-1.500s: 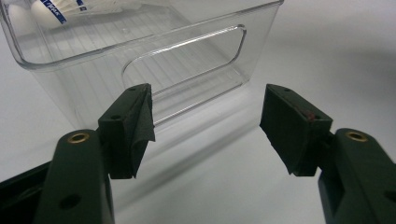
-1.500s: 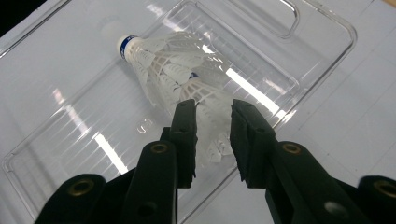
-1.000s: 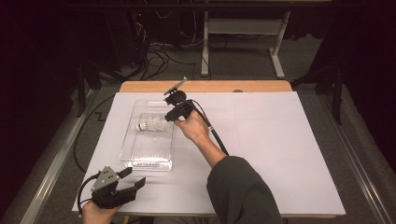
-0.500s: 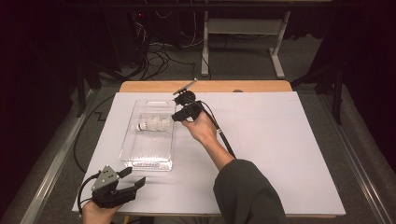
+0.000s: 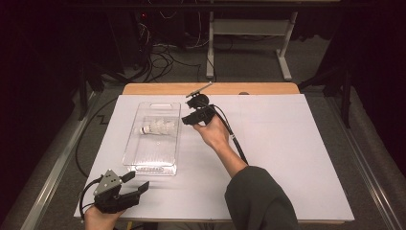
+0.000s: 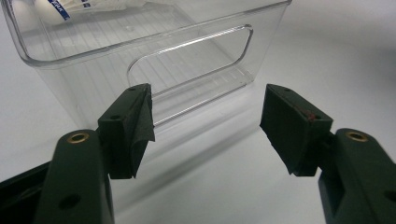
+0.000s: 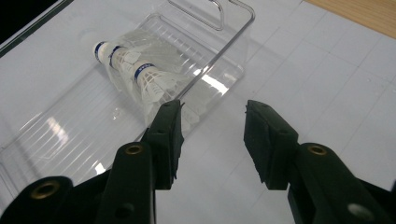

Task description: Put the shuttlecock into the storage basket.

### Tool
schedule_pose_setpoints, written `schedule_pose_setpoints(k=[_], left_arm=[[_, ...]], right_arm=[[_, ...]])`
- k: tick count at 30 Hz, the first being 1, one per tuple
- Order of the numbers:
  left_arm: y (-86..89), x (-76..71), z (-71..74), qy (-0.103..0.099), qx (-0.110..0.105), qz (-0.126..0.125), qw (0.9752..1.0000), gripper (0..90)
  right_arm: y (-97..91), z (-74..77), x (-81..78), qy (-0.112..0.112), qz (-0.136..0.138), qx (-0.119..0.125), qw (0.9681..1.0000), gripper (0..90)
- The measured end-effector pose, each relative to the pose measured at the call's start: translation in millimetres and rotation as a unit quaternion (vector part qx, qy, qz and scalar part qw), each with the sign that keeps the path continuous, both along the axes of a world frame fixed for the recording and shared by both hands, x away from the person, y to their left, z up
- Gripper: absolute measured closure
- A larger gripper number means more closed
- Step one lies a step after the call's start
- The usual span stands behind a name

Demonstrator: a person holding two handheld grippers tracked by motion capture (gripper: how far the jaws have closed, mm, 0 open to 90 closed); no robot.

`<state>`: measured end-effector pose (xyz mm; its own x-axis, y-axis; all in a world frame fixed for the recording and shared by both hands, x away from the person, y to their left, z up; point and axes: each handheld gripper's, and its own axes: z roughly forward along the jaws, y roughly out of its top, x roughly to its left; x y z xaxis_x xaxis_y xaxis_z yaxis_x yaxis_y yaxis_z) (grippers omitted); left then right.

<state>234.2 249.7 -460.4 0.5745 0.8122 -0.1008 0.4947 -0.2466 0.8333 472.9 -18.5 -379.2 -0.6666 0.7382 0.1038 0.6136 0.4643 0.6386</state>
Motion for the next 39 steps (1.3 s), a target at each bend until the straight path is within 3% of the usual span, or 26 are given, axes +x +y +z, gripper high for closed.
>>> schedule_pose_setpoints(k=[39], left_arm=[[2.7, 0.0, 0.2, 0.000, -0.002, 0.006, 1.0000, 35.1]], right_arm=[[-59.6, -9.0, -12.2, -0.014, -0.034, 0.025, 0.9990, 55.3]])
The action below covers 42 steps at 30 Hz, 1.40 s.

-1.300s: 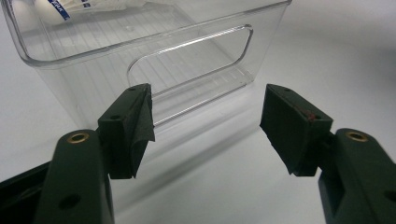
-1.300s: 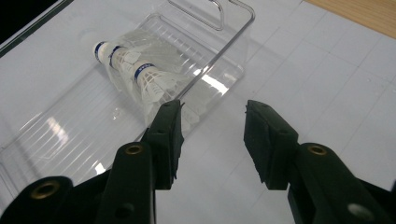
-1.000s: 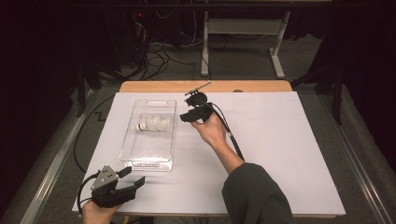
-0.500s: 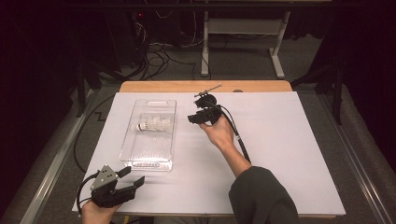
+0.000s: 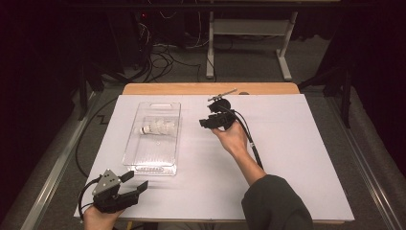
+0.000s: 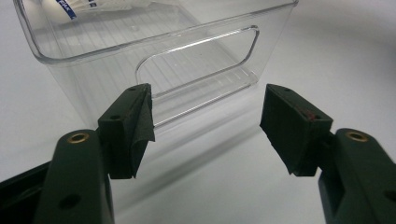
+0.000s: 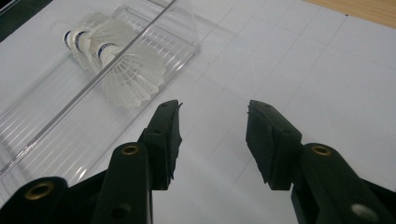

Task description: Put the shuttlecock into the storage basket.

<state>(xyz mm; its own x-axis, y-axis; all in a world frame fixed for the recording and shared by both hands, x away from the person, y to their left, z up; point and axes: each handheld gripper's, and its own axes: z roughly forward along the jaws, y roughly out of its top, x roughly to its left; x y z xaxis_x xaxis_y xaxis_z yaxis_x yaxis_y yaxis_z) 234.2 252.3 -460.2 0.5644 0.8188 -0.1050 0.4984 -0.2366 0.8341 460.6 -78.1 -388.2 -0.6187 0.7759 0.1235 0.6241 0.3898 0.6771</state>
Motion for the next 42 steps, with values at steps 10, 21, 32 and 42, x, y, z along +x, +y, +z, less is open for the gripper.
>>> schedule_pose_setpoints(k=[10, 21, 32, 42], left_arm=[[0.1, 0.0, -0.1, 0.000, 0.000, 0.000, 1.0000, 35.2], [2.8, -0.3, 0.0, 0.003, -0.012, 0.005, 0.9999, 35.1], [4.7, -0.3, 0.1, 0.002, -0.015, 0.009, 0.9998, 35.1], [6.1, -0.7, 0.4, 0.001, -0.017, 0.012, 0.9998, 35.2]], right_arm=[[-12.0, -2.3, -3.9, -0.001, -0.006, 0.006, 1.0000, 55.3], [-20.8, -3.2, -9.8, -0.005, -0.009, 0.012, 0.9999, 55.0], [-31.5, -2.5, -14.5, -0.010, -0.017, 0.015, 0.9997, 55.0], [-38.3, -8.4, -18.2, -0.004, -0.019, 0.017, 0.9997, 54.5]])
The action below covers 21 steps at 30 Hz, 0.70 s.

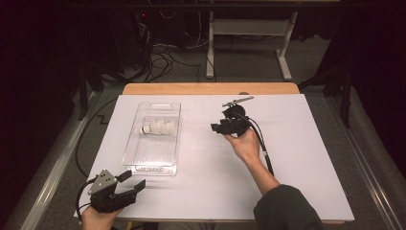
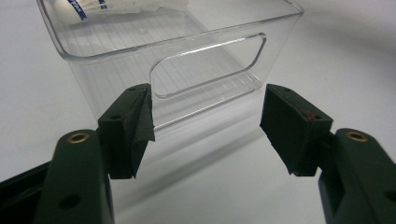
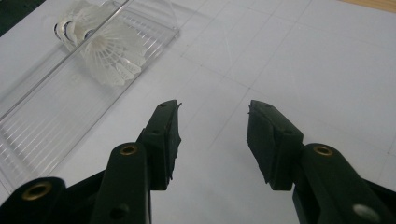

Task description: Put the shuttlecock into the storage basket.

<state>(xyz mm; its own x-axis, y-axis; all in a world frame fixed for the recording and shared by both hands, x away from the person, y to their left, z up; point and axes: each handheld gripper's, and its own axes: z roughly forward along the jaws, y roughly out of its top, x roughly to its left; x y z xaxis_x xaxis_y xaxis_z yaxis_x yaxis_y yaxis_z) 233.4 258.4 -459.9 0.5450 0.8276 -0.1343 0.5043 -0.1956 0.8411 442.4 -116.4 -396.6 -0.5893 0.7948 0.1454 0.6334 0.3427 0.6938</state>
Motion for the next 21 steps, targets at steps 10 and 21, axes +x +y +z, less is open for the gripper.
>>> schedule_pose_setpoints(k=[10, 21], left_arm=[[-0.4, -0.1, 0.0, 0.000, 0.000, 0.000, 1.0000, 35.2], [-0.7, 0.1, 0.0, 0.001, 0.000, 0.000, 1.0000, 35.2]], right_arm=[[-11.0, -2.5, -4.1, -0.001, -0.008, -0.002, 1.0000, 54.4], [-18.4, -7.6, -8.8, 0.001, -0.011, -0.003, 0.9999, 54.5]])
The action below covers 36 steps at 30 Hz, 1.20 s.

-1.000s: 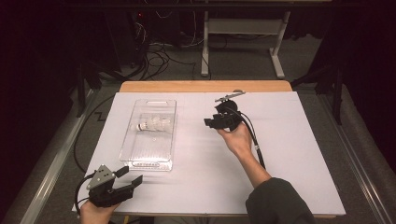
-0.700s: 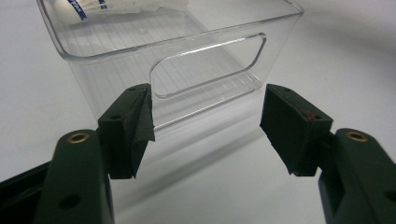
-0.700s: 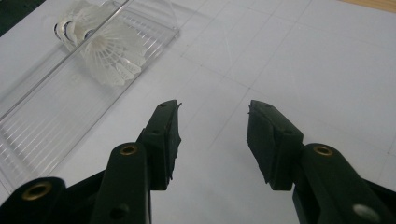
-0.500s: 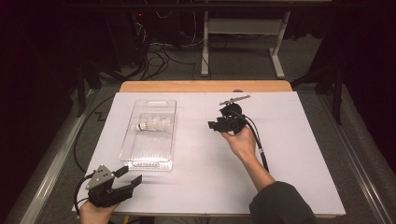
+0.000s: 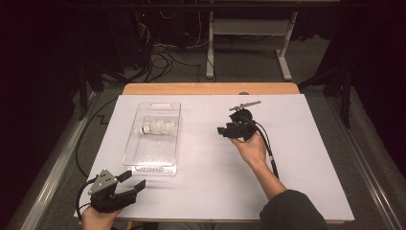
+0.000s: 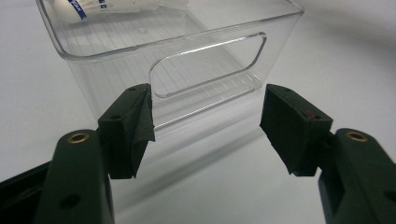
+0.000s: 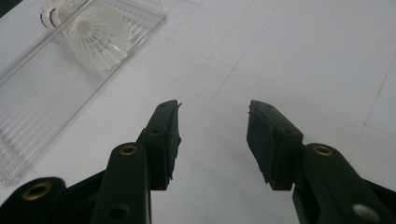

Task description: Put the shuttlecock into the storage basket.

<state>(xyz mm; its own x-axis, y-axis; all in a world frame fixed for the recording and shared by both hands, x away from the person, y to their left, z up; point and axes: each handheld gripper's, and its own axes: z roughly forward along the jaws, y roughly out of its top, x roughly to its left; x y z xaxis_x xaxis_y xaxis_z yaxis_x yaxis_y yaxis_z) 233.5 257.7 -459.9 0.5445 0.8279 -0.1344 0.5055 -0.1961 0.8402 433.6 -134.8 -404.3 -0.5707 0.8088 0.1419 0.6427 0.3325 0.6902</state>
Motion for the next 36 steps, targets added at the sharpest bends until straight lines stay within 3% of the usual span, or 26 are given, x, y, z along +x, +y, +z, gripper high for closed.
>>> schedule_pose_setpoints(k=[36], left_arm=[[0.0, 0.7, -0.1, 0.001, 0.000, 0.004, 1.0000, 35.2]], right_arm=[[-38.6, -18.1, -18.0, 0.008, -0.025, 0.005, 0.9996, 54.6]])
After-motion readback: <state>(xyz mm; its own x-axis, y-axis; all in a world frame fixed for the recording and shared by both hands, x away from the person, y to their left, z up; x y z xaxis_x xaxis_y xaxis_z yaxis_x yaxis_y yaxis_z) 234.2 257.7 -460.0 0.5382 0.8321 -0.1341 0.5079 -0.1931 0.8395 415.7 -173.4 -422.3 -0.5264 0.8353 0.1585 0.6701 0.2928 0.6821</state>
